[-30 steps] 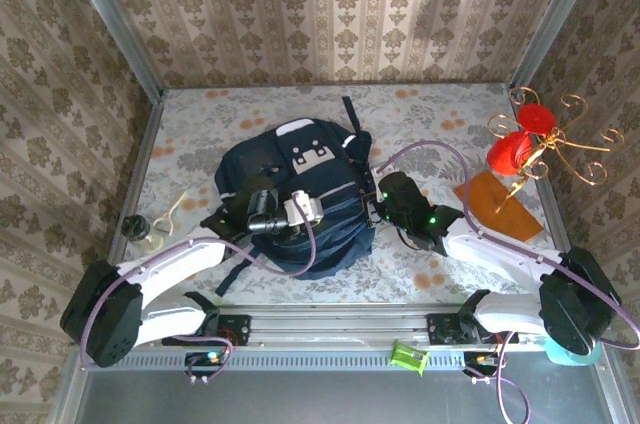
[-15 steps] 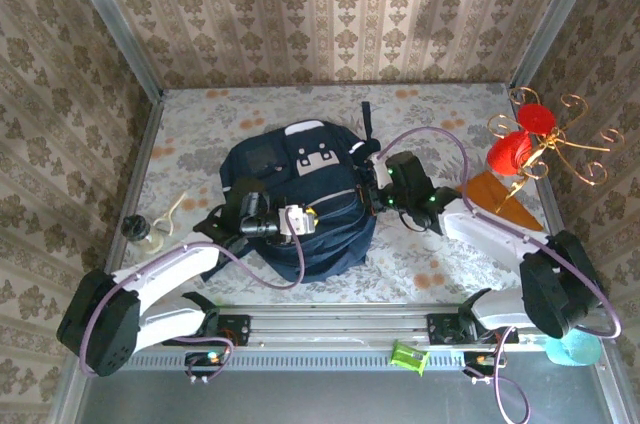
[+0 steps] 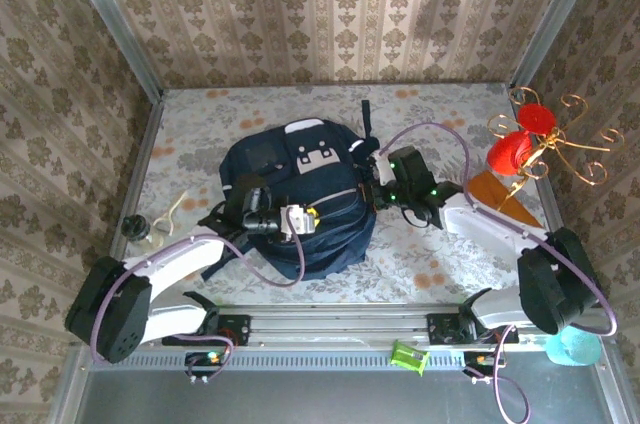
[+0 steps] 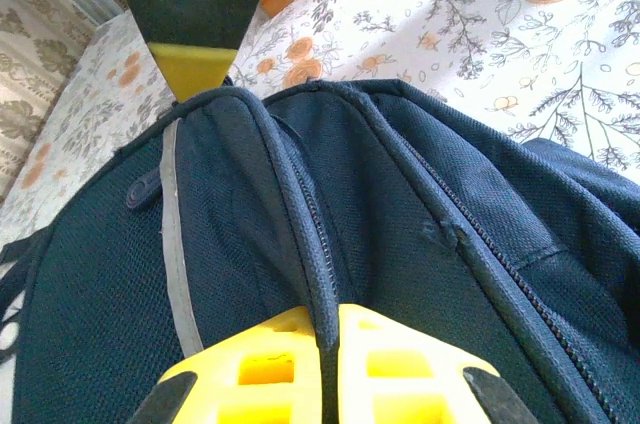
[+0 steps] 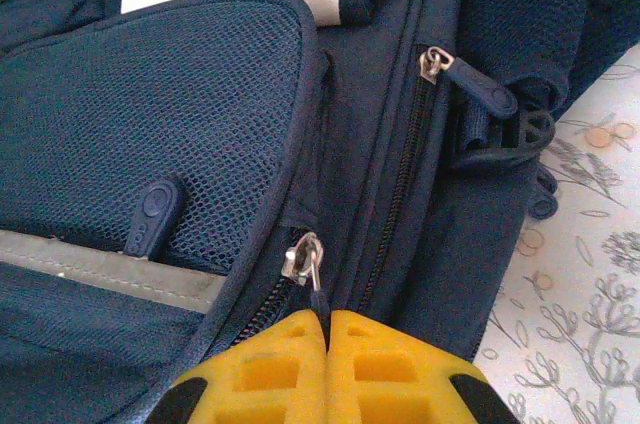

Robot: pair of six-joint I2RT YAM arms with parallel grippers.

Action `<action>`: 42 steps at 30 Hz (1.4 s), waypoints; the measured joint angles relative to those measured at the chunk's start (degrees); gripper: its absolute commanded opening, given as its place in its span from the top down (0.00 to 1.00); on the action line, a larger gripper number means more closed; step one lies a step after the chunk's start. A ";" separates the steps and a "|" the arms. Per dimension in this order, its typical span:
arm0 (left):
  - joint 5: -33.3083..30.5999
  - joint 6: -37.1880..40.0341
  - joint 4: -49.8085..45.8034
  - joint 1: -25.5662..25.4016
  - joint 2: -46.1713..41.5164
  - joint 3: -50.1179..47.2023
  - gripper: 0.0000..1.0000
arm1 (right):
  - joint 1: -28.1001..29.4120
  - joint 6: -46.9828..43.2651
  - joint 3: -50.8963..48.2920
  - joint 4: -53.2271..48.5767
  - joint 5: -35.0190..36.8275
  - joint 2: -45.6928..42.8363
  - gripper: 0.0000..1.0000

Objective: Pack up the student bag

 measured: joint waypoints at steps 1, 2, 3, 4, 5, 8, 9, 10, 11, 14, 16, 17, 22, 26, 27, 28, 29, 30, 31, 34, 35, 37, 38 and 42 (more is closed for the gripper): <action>0.61 0.22 0.07 0.02 0.94 0.68 1.00 | -0.09 0.37 -0.79 0.17 0.61 -0.81 1.00; 1.11 0.42 0.15 0.17 1.70 1.27 1.00 | -0.20 0.61 -1.40 0.35 1.03 -1.36 1.00; 1.73 0.63 0.26 0.35 2.62 1.97 1.00 | -0.35 0.90 -2.12 0.59 1.57 -1.92 1.00; 2.16 0.85 0.44 0.59 3.37 2.47 1.00 | -0.50 1.05 -2.69 0.83 2.14 -2.27 1.00; 2.43 1.05 0.50 0.79 3.78 2.80 1.00 | -0.55 1.11 -3.04 0.98 2.49 -2.51 1.00; 3.02 1.90 1.25 1.81 4.26 3.02 1.00 | -0.57 1.20 -3.45 1.57 3.58 -2.75 1.00; 3.26 2.10 1.40 2.14 4.26 2.99 1.00 | -0.57 1.20 -3.45 1.84 3.76 -2.75 1.00; 3.58 2.25 1.42 2.45 4.26 2.99 1.00 | -0.57 1.20 -3.45 2.16 3.85 -2.75 1.00; 3.82 2.40 1.38 2.67 4.26 2.99 1.00 | -0.57 1.20 -3.45 2.54 3.89 -2.69 1.00; 4.22 3.04 1.22 3.54 4.26 2.99 1.00 | -0.61 1.42 -3.06 3.52 3.87 -1.05 0.97; 4.13 3.17 1.22 4.48 4.26 2.99 0.95 | -0.61 2.10 -2.05 4.35 3.45 1.20 0.90; 4.09 3.17 1.22 4.90 4.26 2.99 0.88 | -0.61 2.40 -1.66 4.81 3.26 1.99 0.86; 7.04 1.11 0.87 6.75 3.34 2.54 0.46 | -3.23 4.09 -1.20 5.40 7.61 3.13 0.67; 9.60 -4.39 2.54 7.39 1.11 1.40 0.28 | -4.92 4.72 -2.54 3.89 11.82 -1.53 0.47; 9.88 -6.93 3.52 7.45 0.35 1.01 0.28 | -4.87 4.70 -3.17 3.43 12.68 -3.54 0.42; 9.73 -10.12 5.16 7.45 -0.61 0.48 0.27 | -4.72 4.31 -3.76 2.97 13.68 -5.66 0.38; 9.07 -12.98 6.80 7.50 -1.46 0.00 0.26 | -4.70 4.28 -4.02 2.64 14.58 -7.06 0.34; 7.56 -16.76 9.27 7.50 -2.64 -0.81 0.26 | -4.66 3.82 -4.20 2.54 15.89 -8.37 0.30; 5.42 -20.61 11.82 7.82 -3.96 -1.77 0.24 | -4.66 3.69 -4.20 2.51 17.27 -9.20 0.26; -5.44 -31.50 17.22 9.99 -8.59 -5.01 0.17 | -4.66 3.54 -4.24 2.56 23.02 -9.53 0.16; -9.55 -34.16 17.62 10.64 -10.14 -5.60 0.16 | -4.66 3.63 -4.39 2.62 25.27 -9.35 0.11; -19.54 -39.17 17.31 11.87 -13.57 -6.29 0.12 | -4.66 3.19 -4.94 2.93 30.60 -8.90 0.00; -24.04 -40.76 16.70 12.33 -14.93 -6.29 0.10 | -4.66 2.56 -5.38 3.56 33.03 -8.55 0.00; -42.21 -44.74 15.37 15.50 -19.58 -8.28 0.00 | -4.72 -1.70 -8.22 9.03 42.38 -5.90 0.00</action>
